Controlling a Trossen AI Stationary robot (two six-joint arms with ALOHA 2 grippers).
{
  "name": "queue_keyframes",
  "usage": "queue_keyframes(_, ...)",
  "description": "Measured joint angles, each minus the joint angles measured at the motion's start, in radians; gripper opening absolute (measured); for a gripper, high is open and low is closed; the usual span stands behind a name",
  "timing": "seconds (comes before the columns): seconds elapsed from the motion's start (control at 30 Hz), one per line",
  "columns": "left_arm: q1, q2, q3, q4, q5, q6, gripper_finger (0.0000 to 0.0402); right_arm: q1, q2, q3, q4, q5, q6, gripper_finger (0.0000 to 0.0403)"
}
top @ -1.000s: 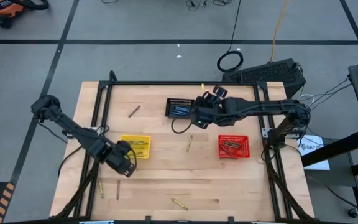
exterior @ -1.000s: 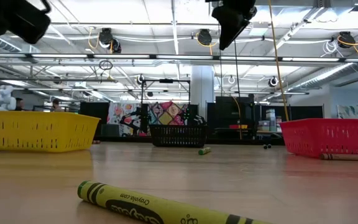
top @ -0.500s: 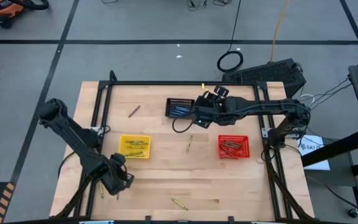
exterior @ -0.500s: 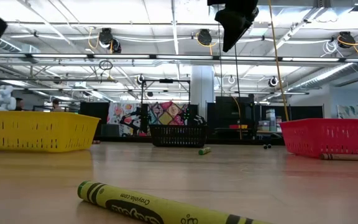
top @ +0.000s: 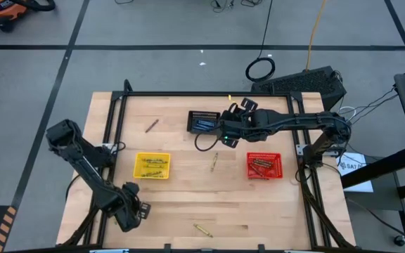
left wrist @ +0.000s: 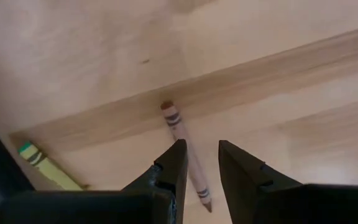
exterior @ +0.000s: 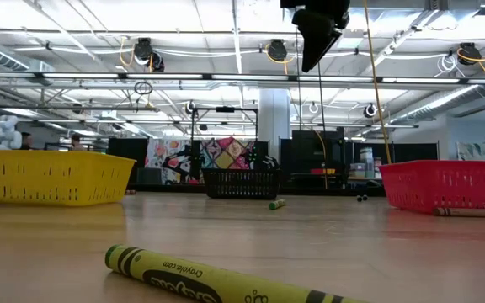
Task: Sort crayons
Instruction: Put the brown crayon into the red bin
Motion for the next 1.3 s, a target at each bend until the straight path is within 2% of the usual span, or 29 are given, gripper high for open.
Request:
queue_keyframes(0.2,-0.008,0.036,0.000,0.007,0.049,-0.002,0.0086,0.000,0.000,0.000,0.000,0.000,0.008,0.0128)
queue_keyframes(0.77,-0.008,0.125,0.005,0.067,0.065,-0.024,0.0083,0.000,0.000,0.000,0.001,0.000,0.012,0.0128)
queue_keyframes(0.87,-0.008,0.131,0.004,0.071,0.066,-0.023,0.0066,0.000,0.000,0.000,0.003,0.000,0.011,0.0128)
queue_keyframes(1.03,-0.007,0.131,0.003,0.082,0.065,0.024,0.0013,0.000,0.000,0.000,0.003,0.000,0.010,0.0128)
queue_keyframes(1.13,-0.007,0.131,0.002,0.086,0.065,0.058,0.0009,0.000,0.000,0.000,-0.001,-0.006,0.002,0.0128)
queue_keyframes(1.3,-0.007,0.115,0.002,0.088,0.044,0.112,0.0005,0.000,0.000,0.000,-0.037,-0.115,-0.065,0.0128)
